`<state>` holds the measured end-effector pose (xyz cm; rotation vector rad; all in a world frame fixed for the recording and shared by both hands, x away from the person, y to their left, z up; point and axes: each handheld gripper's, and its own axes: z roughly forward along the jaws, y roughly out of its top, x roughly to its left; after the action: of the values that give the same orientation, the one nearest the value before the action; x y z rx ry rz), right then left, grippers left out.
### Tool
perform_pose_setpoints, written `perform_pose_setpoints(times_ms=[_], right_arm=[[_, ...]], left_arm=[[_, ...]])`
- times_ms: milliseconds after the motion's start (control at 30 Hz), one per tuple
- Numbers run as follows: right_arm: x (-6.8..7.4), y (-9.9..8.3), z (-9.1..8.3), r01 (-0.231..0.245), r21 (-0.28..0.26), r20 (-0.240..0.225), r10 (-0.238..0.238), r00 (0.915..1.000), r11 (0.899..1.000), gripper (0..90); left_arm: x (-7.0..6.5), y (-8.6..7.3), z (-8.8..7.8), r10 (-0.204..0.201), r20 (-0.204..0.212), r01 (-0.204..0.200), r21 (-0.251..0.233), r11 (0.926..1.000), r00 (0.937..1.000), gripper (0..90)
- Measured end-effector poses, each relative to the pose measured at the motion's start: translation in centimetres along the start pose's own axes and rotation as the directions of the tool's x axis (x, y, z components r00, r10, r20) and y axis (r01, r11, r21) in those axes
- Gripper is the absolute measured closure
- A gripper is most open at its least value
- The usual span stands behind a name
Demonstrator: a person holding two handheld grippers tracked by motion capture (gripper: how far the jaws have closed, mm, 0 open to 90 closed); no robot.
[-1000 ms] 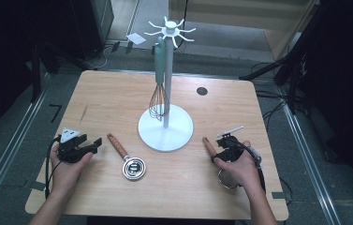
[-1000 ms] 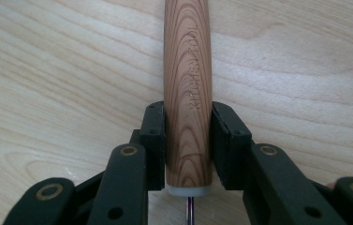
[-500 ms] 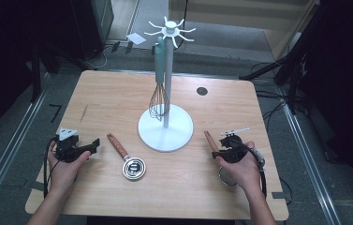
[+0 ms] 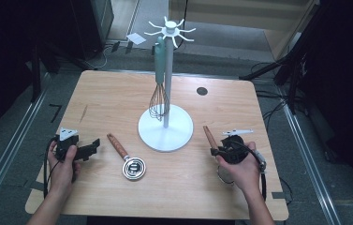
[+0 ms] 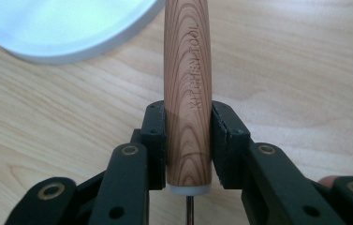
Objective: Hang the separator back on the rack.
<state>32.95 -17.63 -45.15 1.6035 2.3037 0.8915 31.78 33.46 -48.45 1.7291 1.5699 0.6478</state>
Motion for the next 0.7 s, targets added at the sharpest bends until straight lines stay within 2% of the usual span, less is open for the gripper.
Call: perform_pose_setpoints(times_ms=[200, 367, 567, 700], right_arm=[[0.5, 0.1, -0.8, 0.009, -0.097, -0.013, -0.010, 0.9999, 0.995, 70.6], [1.1, 0.1, -1.4, 0.033, -0.179, -0.026, -0.038, 0.9989, 0.983, 70.6], [2.0, 0.3, -2.5, 0.045, -0.285, -0.054, -0.063, 0.9965, 0.958, 70.6], [2.8, 0.4, -3.5, 0.068, -0.364, -0.053, -0.093, 0.9943, 0.929, 70.6]], left_arm=[[0.0, 0.0, 0.1, 0.002, -0.001, -0.002, 0.007, 1.0000, 1.0000, 13.7], [-0.1, -0.1, 0.1, 0.010, -0.008, -0.010, 0.012, 0.9999, 0.9999, 13.7], [-0.2, -0.2, 0.2, 0.015, -0.014, -0.015, 0.010, 0.9998, 0.9998, 13.7], [-0.2, -0.1, 0.1, 0.016, -0.017, -0.016, 0.010, 0.9998, 0.9997, 13.7]])
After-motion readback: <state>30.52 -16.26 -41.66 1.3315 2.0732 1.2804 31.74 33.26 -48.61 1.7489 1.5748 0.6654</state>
